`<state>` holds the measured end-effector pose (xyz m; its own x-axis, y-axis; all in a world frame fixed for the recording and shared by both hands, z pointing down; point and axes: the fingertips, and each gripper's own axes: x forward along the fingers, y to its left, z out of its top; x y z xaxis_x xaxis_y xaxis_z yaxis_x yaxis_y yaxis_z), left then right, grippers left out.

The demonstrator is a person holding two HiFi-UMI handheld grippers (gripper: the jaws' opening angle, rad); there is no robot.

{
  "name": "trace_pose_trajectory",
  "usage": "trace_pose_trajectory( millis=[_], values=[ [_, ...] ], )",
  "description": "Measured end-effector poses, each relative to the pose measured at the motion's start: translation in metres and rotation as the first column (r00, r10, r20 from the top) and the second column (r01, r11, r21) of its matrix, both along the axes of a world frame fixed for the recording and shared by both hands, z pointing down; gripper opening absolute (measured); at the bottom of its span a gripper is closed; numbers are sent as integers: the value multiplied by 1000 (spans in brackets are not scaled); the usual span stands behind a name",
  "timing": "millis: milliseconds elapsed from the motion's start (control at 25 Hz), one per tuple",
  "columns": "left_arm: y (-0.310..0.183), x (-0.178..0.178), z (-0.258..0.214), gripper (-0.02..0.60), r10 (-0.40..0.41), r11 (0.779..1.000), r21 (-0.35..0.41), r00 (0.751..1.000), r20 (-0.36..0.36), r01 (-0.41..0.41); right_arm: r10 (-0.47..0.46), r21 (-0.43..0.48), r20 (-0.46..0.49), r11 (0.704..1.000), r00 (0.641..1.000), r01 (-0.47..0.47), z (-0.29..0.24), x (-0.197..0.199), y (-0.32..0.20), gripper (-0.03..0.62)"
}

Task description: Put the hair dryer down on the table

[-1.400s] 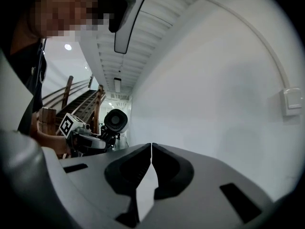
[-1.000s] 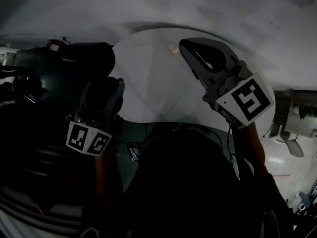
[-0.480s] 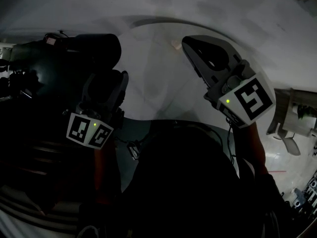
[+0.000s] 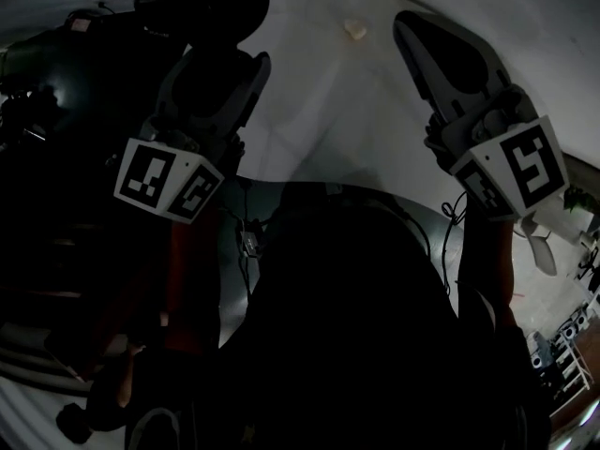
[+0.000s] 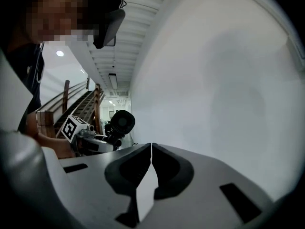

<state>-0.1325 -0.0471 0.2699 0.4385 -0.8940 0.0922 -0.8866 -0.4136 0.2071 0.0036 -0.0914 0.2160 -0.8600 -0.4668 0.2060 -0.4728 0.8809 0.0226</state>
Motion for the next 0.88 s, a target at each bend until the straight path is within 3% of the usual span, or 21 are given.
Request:
trace_pose_trajectory(
  millis=[880],
  values=[
    [-25, -3, 38, 238, -10, 995, -96, 1000, 11, 11, 31, -61, -53, 998, 998, -34, 12, 6, -2, 9]
  ],
)
